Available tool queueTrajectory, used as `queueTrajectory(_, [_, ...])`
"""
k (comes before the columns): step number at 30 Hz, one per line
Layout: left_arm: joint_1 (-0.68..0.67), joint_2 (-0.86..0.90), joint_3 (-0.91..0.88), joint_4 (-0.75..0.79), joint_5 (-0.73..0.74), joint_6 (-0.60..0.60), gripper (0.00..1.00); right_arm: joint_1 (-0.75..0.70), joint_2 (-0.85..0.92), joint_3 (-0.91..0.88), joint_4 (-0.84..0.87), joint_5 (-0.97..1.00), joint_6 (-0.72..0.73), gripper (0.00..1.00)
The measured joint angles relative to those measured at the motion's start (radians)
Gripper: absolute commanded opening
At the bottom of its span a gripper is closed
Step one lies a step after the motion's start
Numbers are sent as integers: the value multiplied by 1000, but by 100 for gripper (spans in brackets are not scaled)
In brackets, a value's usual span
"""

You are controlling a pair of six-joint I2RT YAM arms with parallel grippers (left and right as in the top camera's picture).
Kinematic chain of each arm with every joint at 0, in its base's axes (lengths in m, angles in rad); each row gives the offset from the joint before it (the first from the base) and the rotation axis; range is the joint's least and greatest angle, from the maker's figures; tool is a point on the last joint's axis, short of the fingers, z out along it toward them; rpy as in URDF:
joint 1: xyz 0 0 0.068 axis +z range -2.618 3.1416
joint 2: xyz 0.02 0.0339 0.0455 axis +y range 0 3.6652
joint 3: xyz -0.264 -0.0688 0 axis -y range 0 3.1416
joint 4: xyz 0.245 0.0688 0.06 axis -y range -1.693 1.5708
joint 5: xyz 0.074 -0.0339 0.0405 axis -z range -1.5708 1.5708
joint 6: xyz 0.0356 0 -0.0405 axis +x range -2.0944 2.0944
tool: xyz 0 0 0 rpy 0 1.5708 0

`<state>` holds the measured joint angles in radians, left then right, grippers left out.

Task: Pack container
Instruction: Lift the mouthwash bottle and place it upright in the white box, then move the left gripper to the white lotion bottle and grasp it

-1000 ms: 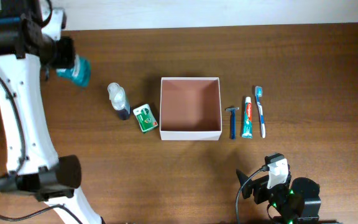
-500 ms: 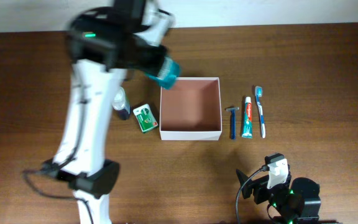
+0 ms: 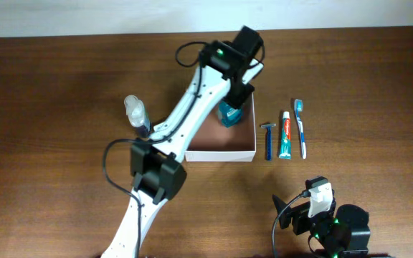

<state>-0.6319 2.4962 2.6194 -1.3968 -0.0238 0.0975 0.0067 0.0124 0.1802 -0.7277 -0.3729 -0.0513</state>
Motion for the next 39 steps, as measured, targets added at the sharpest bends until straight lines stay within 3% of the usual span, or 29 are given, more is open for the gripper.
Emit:
queueTrajectory(3, [-14, 6, 0, 13, -11, 0, 38, 0, 0, 0, 0, 0, 0, 99])
queueTrajectory(5, [-21, 6, 0, 14, -13, 4, 85, 0, 0, 0, 0, 0, 0, 99])
queueTrajectory(6, [-24, 6, 0, 10, -17, 5, 99, 0, 0, 0, 0, 0, 0, 99])
queueTrajectory(16, [1, 3, 179, -279, -37, 0, 96, 0, 0, 0, 0, 0, 0, 99])
queueTrajectory(27, [191, -282, 217, -287, -32, -57, 96, 0, 0, 0, 0, 0, 0, 99])
queueTrajectory(33, [385, -450, 134, -287, -10, -78, 90, 0, 0, 0, 0, 0, 0, 99])
queueTrajectory(36, [444, -463, 19, -286, 1, -108, 82, 0, 0, 0, 0, 0, 0, 99])
queueTrajectory(39, [470, -434, -138, -253, 11, -136, 82, 0, 0, 0, 0, 0, 0, 99])
